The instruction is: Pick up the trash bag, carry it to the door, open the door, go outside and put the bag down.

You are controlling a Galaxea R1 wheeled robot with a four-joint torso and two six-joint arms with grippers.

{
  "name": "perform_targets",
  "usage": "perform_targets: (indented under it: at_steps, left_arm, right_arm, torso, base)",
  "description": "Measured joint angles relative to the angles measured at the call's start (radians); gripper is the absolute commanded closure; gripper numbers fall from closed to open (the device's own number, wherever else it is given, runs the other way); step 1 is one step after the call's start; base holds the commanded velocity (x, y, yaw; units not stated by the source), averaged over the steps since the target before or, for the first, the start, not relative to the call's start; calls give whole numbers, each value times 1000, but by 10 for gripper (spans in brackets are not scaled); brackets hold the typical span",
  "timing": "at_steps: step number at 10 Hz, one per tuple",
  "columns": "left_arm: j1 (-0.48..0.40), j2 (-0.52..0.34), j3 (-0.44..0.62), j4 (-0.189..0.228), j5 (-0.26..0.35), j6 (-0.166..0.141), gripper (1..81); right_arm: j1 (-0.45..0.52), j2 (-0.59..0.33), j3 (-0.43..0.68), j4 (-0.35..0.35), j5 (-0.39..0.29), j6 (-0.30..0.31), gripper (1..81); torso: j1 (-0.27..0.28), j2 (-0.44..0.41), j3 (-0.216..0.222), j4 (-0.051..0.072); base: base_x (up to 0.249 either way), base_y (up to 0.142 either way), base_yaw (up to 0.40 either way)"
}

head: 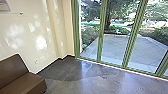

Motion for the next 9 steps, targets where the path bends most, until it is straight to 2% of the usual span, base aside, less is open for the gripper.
perform_targets:
  at_steps: [3, 5, 9]
  left_arm:
    - [0, 3, -7, 0, 0, 0, 811]
    - [0, 8, -6, 0, 0, 1, 811]
    - [0, 8, -7, 0, -1, 4, 811]
  right_arm:
    - [-1, 10, -16, 0, 3, 0, 10]
    - [-8, 11, -17, 1, 31, 0, 10]
    - [-12, 11, -17, 1, 31, 0, 10]
  torso:
    - [0, 0, 0, 0]
    - [0, 0, 0, 0]
    - [0, 0, 0, 0]
  base:
    - [0, 0, -237]
    - [0, 0, -245]
    - [0, 0, -248]
